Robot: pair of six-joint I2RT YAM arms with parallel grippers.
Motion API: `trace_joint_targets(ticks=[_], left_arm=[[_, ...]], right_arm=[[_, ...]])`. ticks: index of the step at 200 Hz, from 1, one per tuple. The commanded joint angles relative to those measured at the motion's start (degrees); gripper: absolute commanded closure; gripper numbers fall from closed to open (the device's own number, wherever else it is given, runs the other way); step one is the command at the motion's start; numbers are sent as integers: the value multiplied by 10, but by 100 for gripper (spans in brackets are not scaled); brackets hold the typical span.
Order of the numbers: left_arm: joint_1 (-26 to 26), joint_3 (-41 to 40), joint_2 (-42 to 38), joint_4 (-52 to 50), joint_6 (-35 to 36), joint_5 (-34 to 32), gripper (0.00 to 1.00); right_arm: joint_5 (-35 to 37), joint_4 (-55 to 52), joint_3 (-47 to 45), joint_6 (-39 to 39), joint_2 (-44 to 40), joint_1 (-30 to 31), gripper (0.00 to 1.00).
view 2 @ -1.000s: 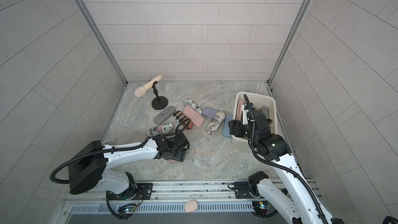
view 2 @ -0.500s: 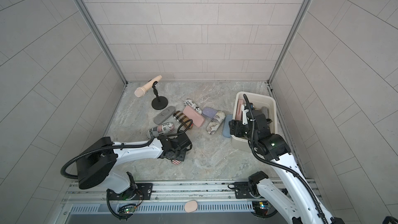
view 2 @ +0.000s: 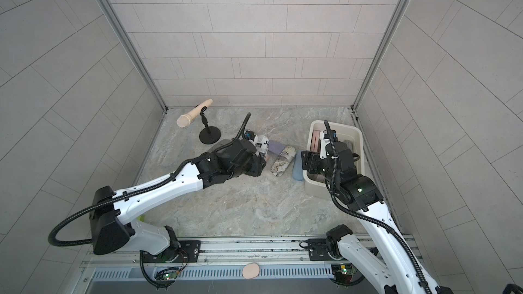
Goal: Put the glasses cases into the storage boxes
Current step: Pick up the glasses case at the center of the board.
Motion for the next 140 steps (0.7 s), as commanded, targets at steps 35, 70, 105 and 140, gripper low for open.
trace_joint_targets(ticks=[35,70,105,140], left_arm=[[57,22,24,71,107,47,52],[68,-61,-18,160,109,71,52],[67,-100,-38,211,61,120,52],[69,-112,-33,225,54,146,52]], right_arm=[[26,29,44,-23,44,2,22],[8,24,67,-13,57,2,22],[-46,57,64,25,74,6,24],[-48,105,55,40,72,37,24]])
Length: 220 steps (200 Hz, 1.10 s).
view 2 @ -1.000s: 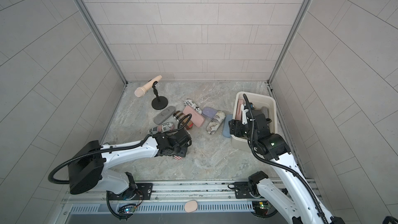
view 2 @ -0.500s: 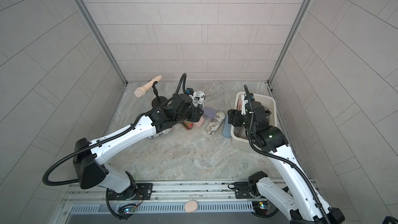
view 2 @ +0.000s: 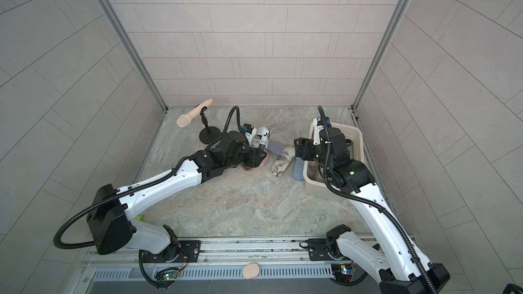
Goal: Put the glasses cases into the storage boxes
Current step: Pick up the glasses case at the center of the board.
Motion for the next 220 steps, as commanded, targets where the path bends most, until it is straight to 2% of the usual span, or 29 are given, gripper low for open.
trace_joint_targets(ticks=[1,75,122,156,190,220], left_arm=[[3,-13,-19,56,-11,25,52],[19,-39,-6,118,-52,102,51],[20,-45,-12,130,-55,109,50],[20,-45,-14,129,-56,109,51],[21,-47,-18,129,-53,107,50],[21,-53,-25,140,-52,111,50]], right_arm=[[-13,50,-2,20,-8,22,24],[-31,93,12,54,6,44,24],[-81,116,26,65,68,63,23],[-86,123,52,65,124,95,24],[-15,142,43,106,147,110,31],[-31,168,36,125,159,111,35]])
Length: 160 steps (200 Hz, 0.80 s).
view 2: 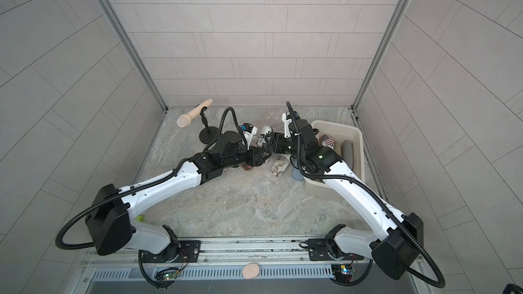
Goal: Put the glasses cases into the storage boxes
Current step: Pick up the glasses case at the center of the board.
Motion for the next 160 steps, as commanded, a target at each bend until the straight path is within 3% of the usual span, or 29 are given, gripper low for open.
trace_joint_targets(ticks=[1,42,105,139,160], left_arm=[[3,-9,-21,35,2,8,50],[4,-12,-20,48,-6,23,50],[5,-21,-33,64,-6,30,46],[6,-30,-46,75,5,28,11],[6,-44,-66,90,11,24,0]], right_arm=[[8,35,-1,29,7,4,35],[-54,51,4,29,43,9,46],[-43,51,7,19,42,18,70],[-33,50,7,16,34,18,75],[12,34,19,15,23,17,75]])
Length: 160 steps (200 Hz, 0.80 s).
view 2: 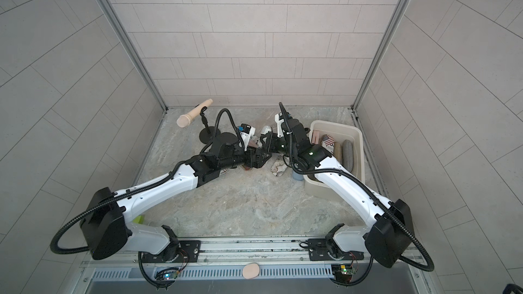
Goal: Put the glasses cases into the storage boxes
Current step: Pick up the glasses case at the center of the board, then place the glasses case in the storage box.
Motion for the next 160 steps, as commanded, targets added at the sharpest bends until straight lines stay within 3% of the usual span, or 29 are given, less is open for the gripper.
trace_joint_targets(ticks=[1,42,69,127,160], left_arm=[[1,-11,-36,51,12,2,0],[1,-29,-75,60,30,-21,0],[1,-37,-92,46,27,-95,0],[1,-32,-91,24,26,-136,0],[2,-20,-78,3,24,-148,0]], right_arm=[[41,-8,20,-6,-26,5,75],[108,-75,87,-62,-33,-25,76],[133,-137,119,-108,-57,-75,77],[187,-285,103,-207,-118,-261,77],[110,-290,83,-212,-70,-323,76]])
